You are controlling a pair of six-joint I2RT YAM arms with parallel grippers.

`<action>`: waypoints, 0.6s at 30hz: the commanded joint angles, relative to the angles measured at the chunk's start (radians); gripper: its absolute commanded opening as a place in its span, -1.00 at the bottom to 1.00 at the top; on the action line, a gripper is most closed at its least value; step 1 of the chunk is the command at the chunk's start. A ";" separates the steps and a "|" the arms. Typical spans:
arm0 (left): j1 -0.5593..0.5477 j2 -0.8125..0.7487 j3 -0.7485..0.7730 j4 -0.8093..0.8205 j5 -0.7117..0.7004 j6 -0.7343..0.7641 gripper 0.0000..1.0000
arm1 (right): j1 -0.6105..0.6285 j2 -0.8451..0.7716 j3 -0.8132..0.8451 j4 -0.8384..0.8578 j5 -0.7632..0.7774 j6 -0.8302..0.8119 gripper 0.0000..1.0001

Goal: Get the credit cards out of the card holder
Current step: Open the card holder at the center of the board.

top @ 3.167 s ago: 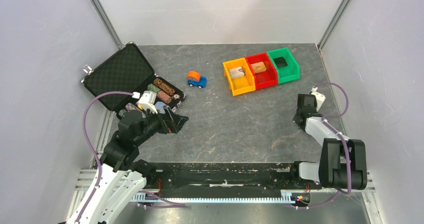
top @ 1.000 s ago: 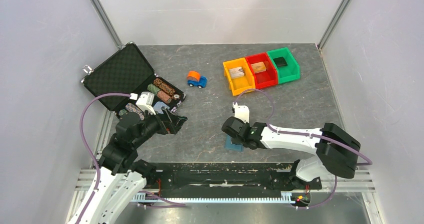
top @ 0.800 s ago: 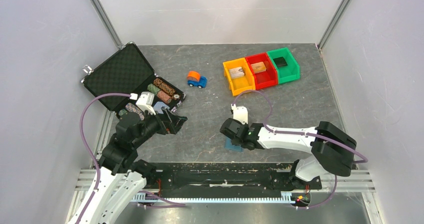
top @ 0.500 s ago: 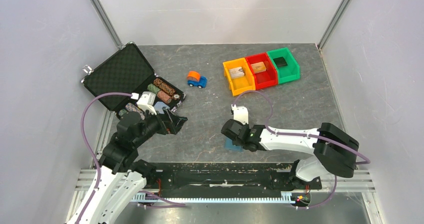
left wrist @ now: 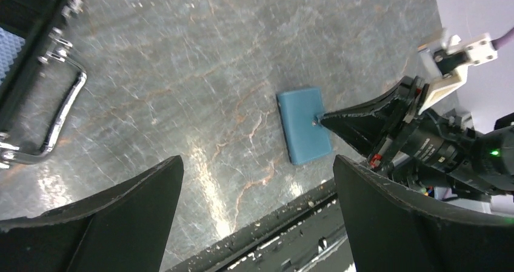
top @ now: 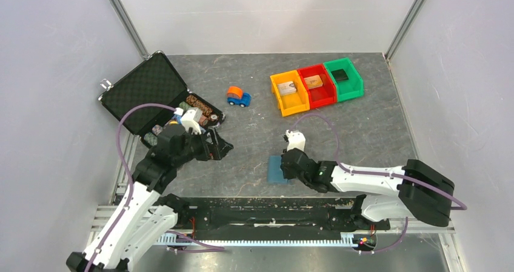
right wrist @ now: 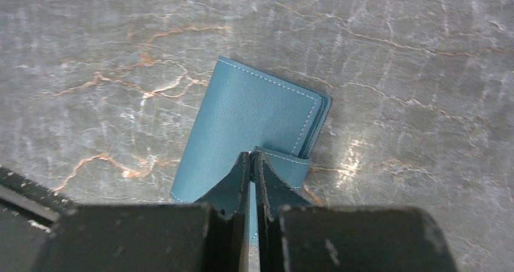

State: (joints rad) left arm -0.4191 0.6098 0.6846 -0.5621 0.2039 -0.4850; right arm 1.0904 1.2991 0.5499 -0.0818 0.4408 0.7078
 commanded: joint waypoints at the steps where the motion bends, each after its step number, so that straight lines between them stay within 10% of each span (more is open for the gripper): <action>1: 0.002 0.088 0.034 0.022 0.134 -0.039 1.00 | -0.014 -0.065 -0.053 0.209 -0.084 -0.066 -1.00; 18: -0.174 0.494 -0.073 0.396 0.213 -0.174 0.96 | -0.077 -0.277 -0.216 0.491 -0.305 -0.021 -1.00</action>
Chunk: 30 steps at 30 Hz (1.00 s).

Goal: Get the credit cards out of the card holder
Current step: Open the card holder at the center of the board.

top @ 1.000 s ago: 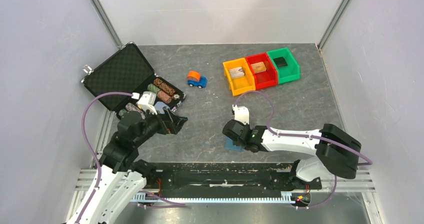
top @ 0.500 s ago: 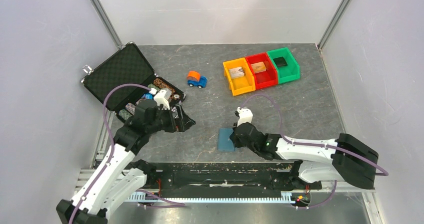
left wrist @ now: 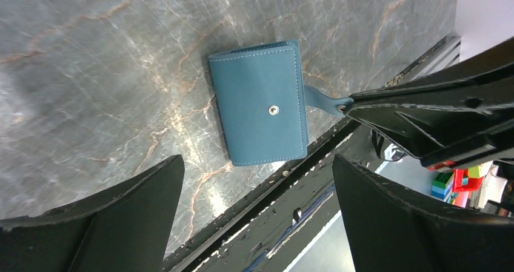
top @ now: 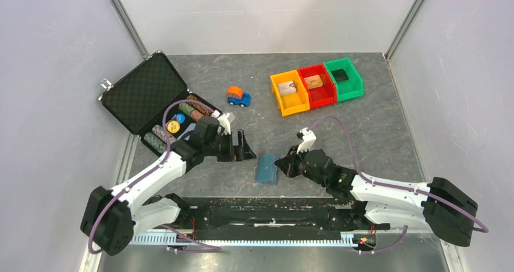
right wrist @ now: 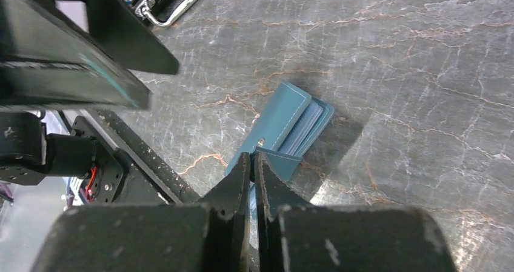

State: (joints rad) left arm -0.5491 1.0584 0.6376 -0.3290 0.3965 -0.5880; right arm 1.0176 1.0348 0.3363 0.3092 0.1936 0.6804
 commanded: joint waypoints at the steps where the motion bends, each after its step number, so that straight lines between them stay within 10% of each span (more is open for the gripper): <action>1: -0.056 0.057 -0.026 0.180 0.020 -0.078 0.95 | -0.006 -0.013 0.000 0.102 -0.059 0.004 -1.00; 30: -0.159 0.213 -0.034 0.255 -0.068 -0.056 0.66 | -0.010 -0.035 -0.023 0.143 -0.097 0.004 -1.00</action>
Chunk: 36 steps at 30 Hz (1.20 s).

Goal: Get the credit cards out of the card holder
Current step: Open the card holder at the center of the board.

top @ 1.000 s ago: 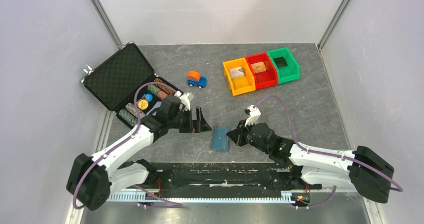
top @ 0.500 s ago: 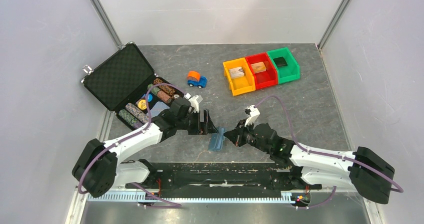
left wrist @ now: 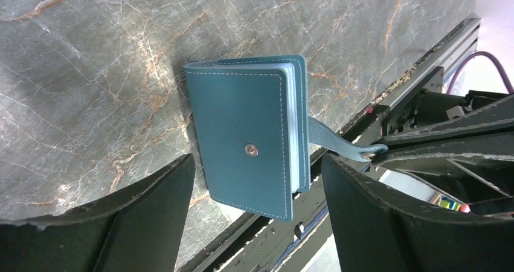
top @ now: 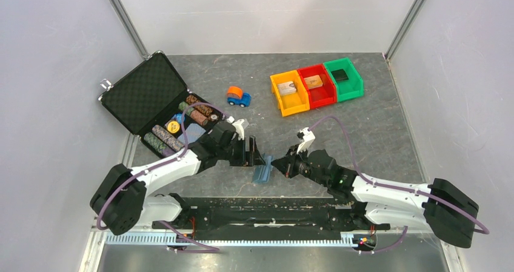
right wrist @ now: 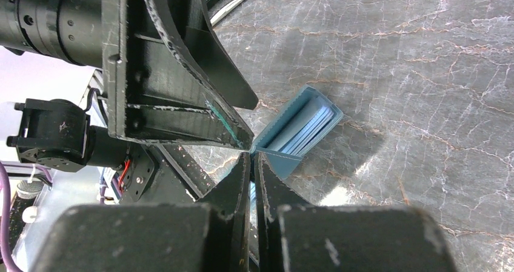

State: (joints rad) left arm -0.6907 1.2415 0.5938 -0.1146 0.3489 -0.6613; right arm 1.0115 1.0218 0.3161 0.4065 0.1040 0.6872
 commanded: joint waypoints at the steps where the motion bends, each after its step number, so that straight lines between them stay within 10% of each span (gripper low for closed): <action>1: -0.022 0.038 0.013 0.041 -0.021 0.021 0.66 | -0.006 -0.024 -0.003 0.046 -0.006 -0.002 -1.00; 14: -0.062 0.030 0.040 -0.092 -0.208 0.046 0.06 | -0.126 -0.101 -0.050 -0.164 0.047 -0.110 -0.99; 24: -0.063 0.037 0.020 -0.088 -0.199 0.029 -0.08 | -0.240 -0.178 -0.004 -0.336 -0.016 -0.162 -0.23; 31: -0.062 0.013 0.038 -0.152 -0.269 -0.015 0.18 | -0.238 -0.151 0.050 -0.299 -0.114 -0.114 -0.03; 36: -0.062 0.015 0.018 -0.095 -0.197 -0.019 -0.20 | -0.203 -0.072 0.053 -0.237 -0.164 -0.073 0.04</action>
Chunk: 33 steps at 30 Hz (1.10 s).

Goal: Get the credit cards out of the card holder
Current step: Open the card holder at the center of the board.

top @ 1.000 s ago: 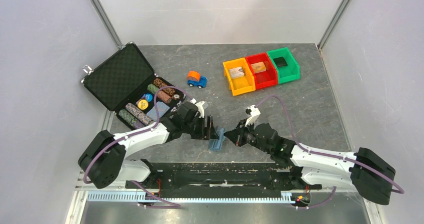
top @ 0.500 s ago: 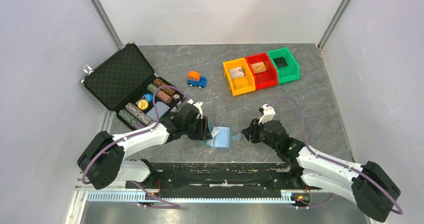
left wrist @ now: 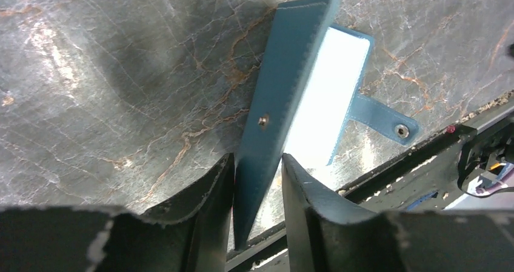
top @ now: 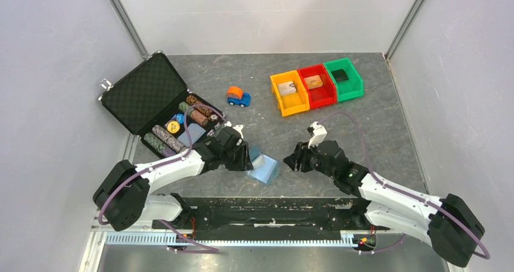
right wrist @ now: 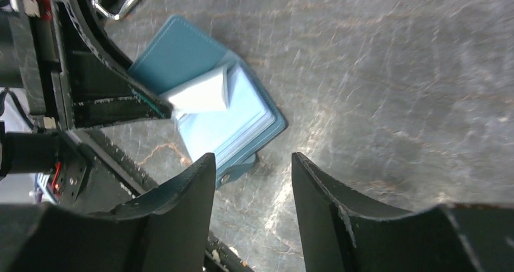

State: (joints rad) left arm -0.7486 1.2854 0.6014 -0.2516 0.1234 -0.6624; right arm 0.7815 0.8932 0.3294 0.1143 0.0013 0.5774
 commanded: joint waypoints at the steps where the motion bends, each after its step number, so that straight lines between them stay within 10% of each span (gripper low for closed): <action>1: -0.004 -0.040 0.003 0.059 0.052 -0.031 -0.21 | 0.038 0.075 0.051 0.051 -0.062 0.042 0.13; 18: -0.005 -0.174 -0.132 0.215 0.062 -0.298 -0.23 | 0.225 0.284 0.137 0.117 0.051 0.143 -0.13; 33: -0.062 -0.161 -0.009 0.069 0.039 -0.060 0.45 | 0.229 0.270 0.087 -0.006 0.183 0.106 -0.09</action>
State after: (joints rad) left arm -0.7715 1.0912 0.5060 -0.1505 0.1837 -0.8303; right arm 1.0061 1.1587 0.4400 0.1318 0.1402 0.6949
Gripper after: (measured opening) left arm 0.695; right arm 0.442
